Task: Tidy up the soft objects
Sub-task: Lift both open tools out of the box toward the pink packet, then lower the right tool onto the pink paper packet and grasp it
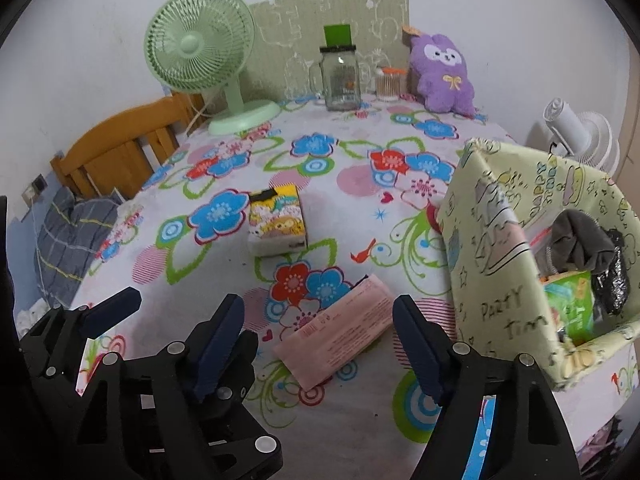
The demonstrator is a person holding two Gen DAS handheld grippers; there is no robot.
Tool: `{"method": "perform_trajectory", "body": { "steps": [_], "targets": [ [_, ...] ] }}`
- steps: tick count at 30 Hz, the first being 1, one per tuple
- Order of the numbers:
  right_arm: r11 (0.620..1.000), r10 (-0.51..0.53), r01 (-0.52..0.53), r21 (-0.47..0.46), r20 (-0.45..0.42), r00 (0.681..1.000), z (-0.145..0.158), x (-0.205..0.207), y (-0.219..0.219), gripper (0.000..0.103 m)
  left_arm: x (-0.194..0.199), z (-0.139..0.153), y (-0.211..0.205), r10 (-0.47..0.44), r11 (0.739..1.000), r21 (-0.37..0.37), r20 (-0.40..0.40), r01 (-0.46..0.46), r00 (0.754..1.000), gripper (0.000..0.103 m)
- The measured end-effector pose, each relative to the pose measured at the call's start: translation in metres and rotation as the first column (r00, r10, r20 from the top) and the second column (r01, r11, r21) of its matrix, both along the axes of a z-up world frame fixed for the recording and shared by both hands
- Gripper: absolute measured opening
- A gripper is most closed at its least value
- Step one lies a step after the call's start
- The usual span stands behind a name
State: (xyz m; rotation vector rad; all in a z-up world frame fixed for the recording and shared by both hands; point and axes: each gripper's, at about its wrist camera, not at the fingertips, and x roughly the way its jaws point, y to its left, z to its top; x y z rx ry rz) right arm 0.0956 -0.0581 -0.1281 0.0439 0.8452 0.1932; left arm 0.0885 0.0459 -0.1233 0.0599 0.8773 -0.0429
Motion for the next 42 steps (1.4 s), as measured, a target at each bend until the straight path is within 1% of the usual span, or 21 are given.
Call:
{"method": "perform_trajectory", "body": {
  "steps": [4, 7, 12, 17, 19, 22, 24, 26, 30, 31, 33, 38, 42],
  "targets": [
    [1.0, -0.017, 0.017, 0.001, -0.026, 1.0, -0.01, 0.006, -0.001, 0.079, 0.006, -0.008, 0.0, -0.003, 1.0, 0.0, -0.021, 0.003, 1.0, 0.095],
    [0.999, -0.039, 0.04, 0.007, -0.057, 0.998, -0.02, 0.012, -0.002, 0.075, 0.01, -0.016, -0.002, -0.013, 1.0, 0.002, -0.044, 0.013, 0.999, 0.095],
    [0.998, -0.058, 0.06, 0.013, -0.105, 0.993, -0.031, 0.019, -0.003, 0.073, 0.017, -0.024, -0.002, -0.018, 1.0, -0.012, -0.07, 0.018, 0.997, 0.094],
    [0.997, -0.076, 0.075, -0.007, -0.093, 0.993, -0.033, 0.023, -0.001, 0.072, 0.021, -0.026, -0.001, -0.012, 1.0, -0.014, -0.075, 0.011, 0.997, 0.094],
    [0.997, -0.082, 0.081, -0.011, -0.098, 0.992, -0.035, 0.026, -0.001, 0.067, 0.023, -0.027, -0.001, -0.013, 1.0, -0.016, -0.081, 0.011, 0.997, 0.094],
    [0.997, -0.078, 0.077, -0.017, -0.098, 0.992, -0.036, 0.029, 0.0, 0.066, 0.026, -0.029, -0.001, -0.013, 1.0, -0.023, -0.089, 0.011, 0.996, 0.094],
    [0.997, -0.076, 0.075, -0.015, -0.105, 0.992, -0.037, 0.031, 0.0, 0.059, 0.027, -0.03, -0.001, -0.009, 1.0, -0.027, -0.092, 0.006, 0.996, 0.094],
    [0.998, -0.07, 0.07, -0.007, -0.117, 0.991, -0.038, 0.033, 0.001, 0.055, 0.026, -0.03, 0.0, -0.008, 1.0, -0.031, -0.095, 0.005, 0.995, 0.094],
    [0.998, -0.065, 0.064, -0.014, -0.118, 0.991, -0.039, 0.031, 0.002, 0.054, 0.025, -0.03, 0.0, -0.012, 1.0, -0.029, -0.093, 0.009, 0.996, 0.094],
    [0.998, -0.063, 0.062, -0.016, -0.12, 0.991, -0.039, 0.031, 0.002, 0.053, 0.025, -0.03, 0.0, -0.013, 1.0, -0.029, -0.093, 0.01, 0.996, 0.094],
    [0.997, -0.062, 0.057, -0.043, -0.121, 0.991, -0.038, 0.03, 0.004, 0.042, 0.024, -0.03, -0.001, -0.013, 1.0, -0.025, -0.09, 0.011, 0.996, 0.094],
    [0.998, -0.048, 0.042, -0.044, -0.136, 0.99, -0.036, 0.033, 0.003, 0.04, 0.026, -0.029, 0.0, -0.005, 0.999, -0.039, -0.101, 0.001, 0.995, 0.094],
    [0.999, -0.045, 0.041, -0.034, -0.121, 0.992, -0.03, 0.038, 0.003, 0.04, 0.032, -0.022, -0.001, 0.007, 0.999, -0.039, -0.084, -0.01, 0.996, 0.094]
  ]
}}
